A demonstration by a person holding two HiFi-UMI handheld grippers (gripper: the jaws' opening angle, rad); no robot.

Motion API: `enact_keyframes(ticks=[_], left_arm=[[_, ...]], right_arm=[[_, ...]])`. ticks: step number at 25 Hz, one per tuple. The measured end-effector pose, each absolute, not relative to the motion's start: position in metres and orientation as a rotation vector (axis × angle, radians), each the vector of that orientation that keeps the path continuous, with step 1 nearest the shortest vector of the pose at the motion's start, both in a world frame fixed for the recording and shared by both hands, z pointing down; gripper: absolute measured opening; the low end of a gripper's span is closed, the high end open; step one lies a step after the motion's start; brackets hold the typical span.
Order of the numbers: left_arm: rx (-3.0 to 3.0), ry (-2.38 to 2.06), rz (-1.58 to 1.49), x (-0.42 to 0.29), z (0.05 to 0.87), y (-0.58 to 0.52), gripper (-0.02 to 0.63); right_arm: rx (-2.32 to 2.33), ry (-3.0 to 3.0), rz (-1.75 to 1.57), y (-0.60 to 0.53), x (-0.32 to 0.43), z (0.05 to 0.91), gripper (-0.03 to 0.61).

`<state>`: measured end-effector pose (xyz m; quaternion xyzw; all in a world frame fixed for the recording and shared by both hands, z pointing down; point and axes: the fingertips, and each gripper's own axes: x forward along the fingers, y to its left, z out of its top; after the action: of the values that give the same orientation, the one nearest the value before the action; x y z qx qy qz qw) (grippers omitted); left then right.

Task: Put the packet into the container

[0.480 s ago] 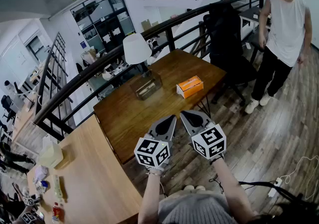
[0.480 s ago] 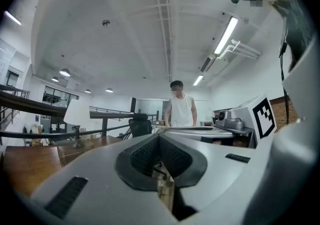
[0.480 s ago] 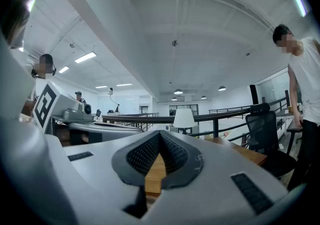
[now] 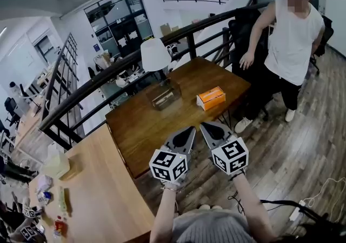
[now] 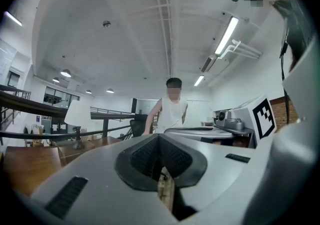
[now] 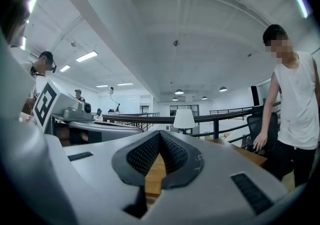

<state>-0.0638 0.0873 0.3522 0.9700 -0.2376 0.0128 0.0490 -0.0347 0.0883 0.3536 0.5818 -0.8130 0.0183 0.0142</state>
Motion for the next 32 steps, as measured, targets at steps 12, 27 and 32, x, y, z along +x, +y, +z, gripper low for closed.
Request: enact_keyframes(ticks=[12,27,32], left_arm=[[2.925,-0.742,0.027,-0.058,0.356,0.087,0.005],[2.856,-0.859,0.052,-0.046,0.378,0.035,0.005],[2.874,-0.838,0.021,-0.03,0.375,-0.007,0.005]], right_arm=[[1.731,-2.612,0.089,0.095,-0.032,0.349,0.011],[1.56,-2.646,0.235,0.041,-0.007,0.383,0.011],[1.554,-2.637,0.21,0.002,0.007,0.38,0.012]])
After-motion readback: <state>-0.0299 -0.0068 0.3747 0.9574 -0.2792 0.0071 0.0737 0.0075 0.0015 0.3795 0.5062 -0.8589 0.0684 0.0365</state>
